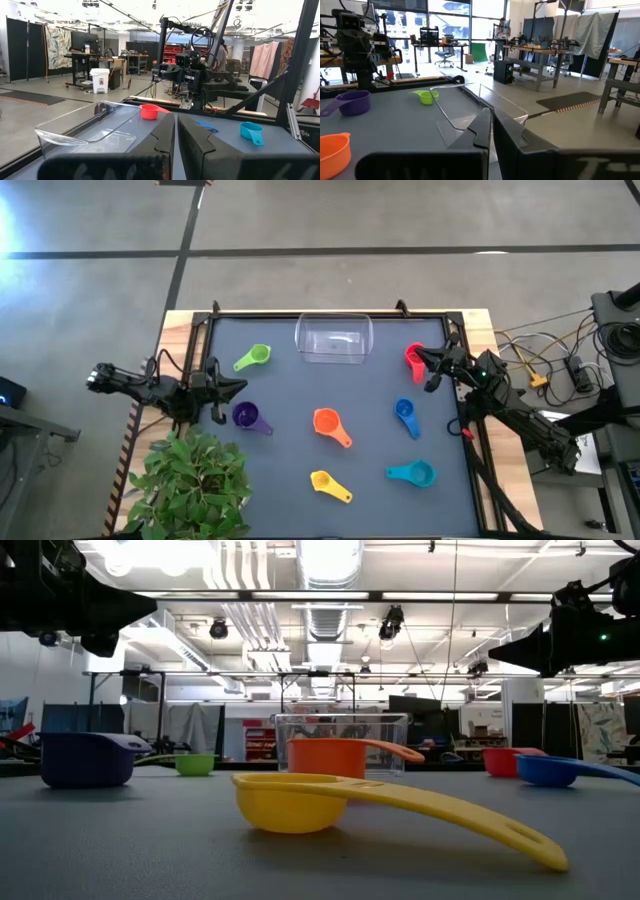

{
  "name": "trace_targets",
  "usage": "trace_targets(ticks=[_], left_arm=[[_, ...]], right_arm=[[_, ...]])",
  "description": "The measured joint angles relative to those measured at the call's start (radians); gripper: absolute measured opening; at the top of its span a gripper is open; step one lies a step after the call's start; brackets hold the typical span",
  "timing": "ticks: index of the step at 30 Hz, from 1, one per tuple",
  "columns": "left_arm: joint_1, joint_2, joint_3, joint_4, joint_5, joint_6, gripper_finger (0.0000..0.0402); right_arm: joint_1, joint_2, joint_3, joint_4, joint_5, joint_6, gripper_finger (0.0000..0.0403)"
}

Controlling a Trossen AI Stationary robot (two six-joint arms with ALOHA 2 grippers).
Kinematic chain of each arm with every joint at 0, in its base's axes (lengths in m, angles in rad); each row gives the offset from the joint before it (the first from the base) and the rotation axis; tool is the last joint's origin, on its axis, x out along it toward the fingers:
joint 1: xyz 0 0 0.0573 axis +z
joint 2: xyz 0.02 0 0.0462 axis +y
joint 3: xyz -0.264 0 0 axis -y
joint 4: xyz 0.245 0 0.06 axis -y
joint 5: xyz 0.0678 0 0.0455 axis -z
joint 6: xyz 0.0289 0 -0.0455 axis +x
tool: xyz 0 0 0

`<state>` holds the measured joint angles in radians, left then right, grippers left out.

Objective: Nest measuring cups in basket

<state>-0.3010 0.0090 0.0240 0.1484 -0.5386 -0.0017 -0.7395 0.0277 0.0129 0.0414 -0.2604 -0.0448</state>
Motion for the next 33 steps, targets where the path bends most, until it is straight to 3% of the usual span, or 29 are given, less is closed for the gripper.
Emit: trace_targets(ticks=[33], left_arm=[[0.000, 0.000, 0.000, 0.000, 0.000, -0.043, 0.0004]], right_arm=[[0.000, 0.000, 0.000, 0.000, 0.000, 0.000, 0.0009]])
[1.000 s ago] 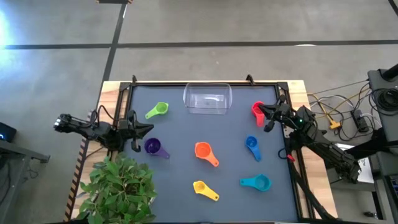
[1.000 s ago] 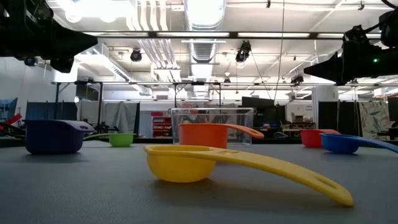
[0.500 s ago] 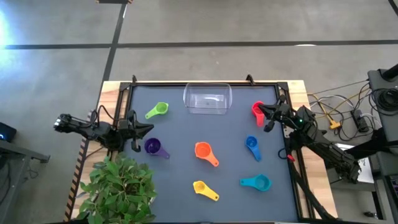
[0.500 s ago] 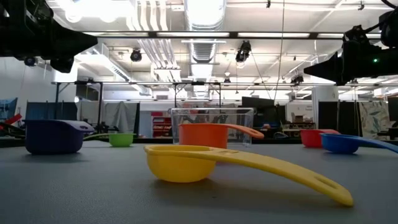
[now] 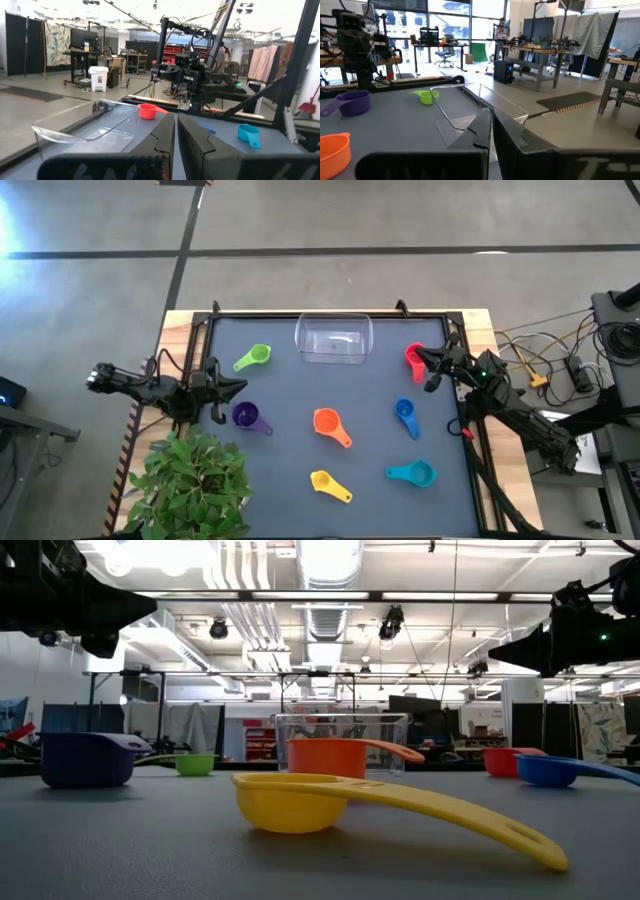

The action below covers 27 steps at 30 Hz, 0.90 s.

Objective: Nest measuring cups in basket
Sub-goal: Stack the orange measuring cup on top of the purple measuring cup

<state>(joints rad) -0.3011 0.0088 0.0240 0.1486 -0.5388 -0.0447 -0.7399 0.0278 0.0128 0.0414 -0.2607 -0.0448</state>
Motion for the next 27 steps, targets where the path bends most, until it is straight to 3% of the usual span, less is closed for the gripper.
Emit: trace_targets(ticks=[7, 11, 16, 21, 27], left_arm=[[0.001, 0.000, 0.000, 0.009, -0.023, 0.011, 0.0004], [0.003, -0.001, 0.000, 0.072, -0.221, 0.035, 0.0004], [0.002, 0.026, 0.045, 0.046, -0.202, 0.061, 0.0004], [0.002, 0.153, 0.148, -0.079, -0.203, -0.018, 0.0004], [0.020, 0.428, 0.281, -0.194, -0.211, -0.165, 0.0004]], right_arm=[[0.000, 0.000, 0.000, 0.000, 0.000, 0.000, 0.0009], [0.000, 0.000, 0.000, 0.000, 0.000, 0.000, 0.0009], [0.000, 0.000, 0.000, 0.000, 0.000, 0.000, 0.0009], [0.000, 0.000, 0.000, 0.000, 0.000, 0.000, 0.0009], [0.000, 0.000, 0.000, 0.000, 0.000, 0.000, 0.0009]])
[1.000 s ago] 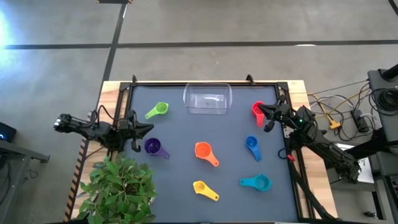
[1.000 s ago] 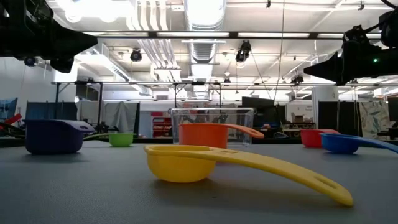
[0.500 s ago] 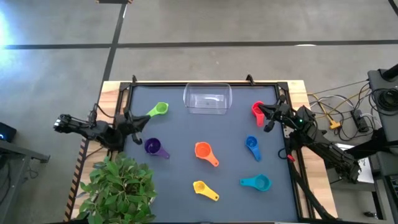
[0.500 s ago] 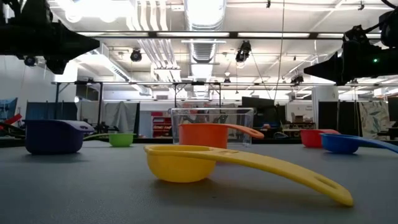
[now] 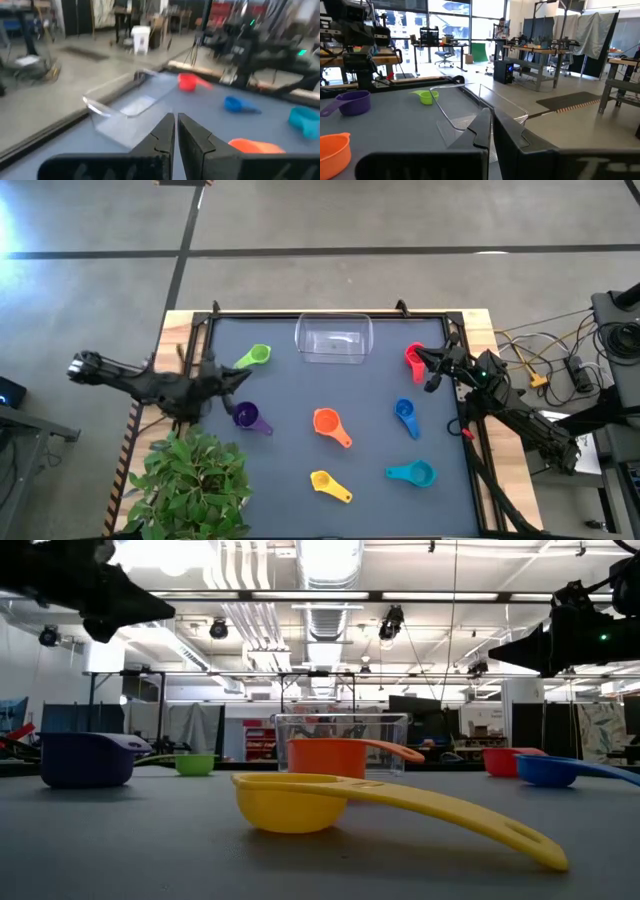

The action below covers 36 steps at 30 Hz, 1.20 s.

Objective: Nest measuring cups in basket
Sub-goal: Stack the orange measuring cup on top of the purple measuring cup

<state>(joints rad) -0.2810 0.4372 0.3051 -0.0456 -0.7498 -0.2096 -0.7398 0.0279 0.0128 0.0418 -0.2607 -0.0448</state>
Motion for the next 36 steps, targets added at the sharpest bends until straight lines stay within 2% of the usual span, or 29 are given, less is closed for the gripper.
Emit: trace_targets(ticks=[4, 11, 15, 20, 28, 31, 36], left_arm=[[0.029, 0.208, 0.113, -0.046, 0.032, -0.024, 0.0004], [0.145, 0.527, 0.296, -0.080, 0.257, -0.019, 0.0018], [0.252, 0.681, 0.341, -0.045, 0.454, -0.029, 0.0061], [0.333, 0.863, 0.402, 0.080, 0.664, -0.009, 0.0138], [0.338, 1.107, 0.580, 0.033, 0.747, 0.017, 0.0234], [0.337, 1.187, 0.624, 0.023, 0.805, 0.017, 0.0249], [0.337, 1.282, 0.665, 0.020, 0.849, 0.008, 0.0250]], right_arm=[[0.000, 0.000, 0.000, 0.000, 0.000, 0.000, 0.0009], [0.000, 0.000, 0.000, 0.000, 0.000, 0.000, 0.0009], [0.000, 0.000, 0.000, 0.000, 0.000, 0.000, 0.0009], [0.000, 0.000, 0.000, 0.000, 0.000, 0.000, 0.0009], [0.000, 0.000, 0.000, 0.000, 0.000, 0.000, 0.0009], [0.000, 0.000, 0.000, 0.000, 0.000, 0.000, 0.0009], [0.000, 0.000, 0.000, 0.000, 0.000, 0.000, 0.0009]])
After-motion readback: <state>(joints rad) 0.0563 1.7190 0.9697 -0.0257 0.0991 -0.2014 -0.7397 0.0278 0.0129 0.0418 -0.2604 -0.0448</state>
